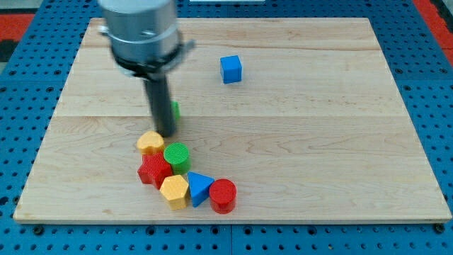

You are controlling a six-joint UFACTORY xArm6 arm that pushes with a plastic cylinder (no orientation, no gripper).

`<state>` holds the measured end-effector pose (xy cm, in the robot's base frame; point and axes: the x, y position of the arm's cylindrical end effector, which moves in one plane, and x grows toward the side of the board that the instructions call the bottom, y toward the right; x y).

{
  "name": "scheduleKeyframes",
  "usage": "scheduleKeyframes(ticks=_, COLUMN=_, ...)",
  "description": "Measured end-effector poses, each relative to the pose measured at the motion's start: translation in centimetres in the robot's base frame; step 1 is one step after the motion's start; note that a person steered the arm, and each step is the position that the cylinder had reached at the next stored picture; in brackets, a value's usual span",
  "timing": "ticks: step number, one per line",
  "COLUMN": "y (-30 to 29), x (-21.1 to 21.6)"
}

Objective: Separate the red star from yellow hexagon

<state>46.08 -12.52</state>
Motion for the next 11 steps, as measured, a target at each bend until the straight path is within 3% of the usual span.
scheduleKeyframes(ticks=1, y=-3.3, x=-3.8)
scheduleKeyframes(ticks=2, y=-1.1, x=-4.4)
scheduleKeyframes(ticks=4, y=1.3, x=-0.6)
scheduleKeyframes(ticks=6, y=9.0, x=3.0)
scheduleKeyframes(ticks=7, y=8.4, x=8.3)
scheduleKeyframes(ticks=8, y=6.2, x=10.1)
scheduleKeyframes(ticks=9, y=1.8, x=10.0)
scheduleKeyframes(ticks=11, y=2.0, x=6.4)
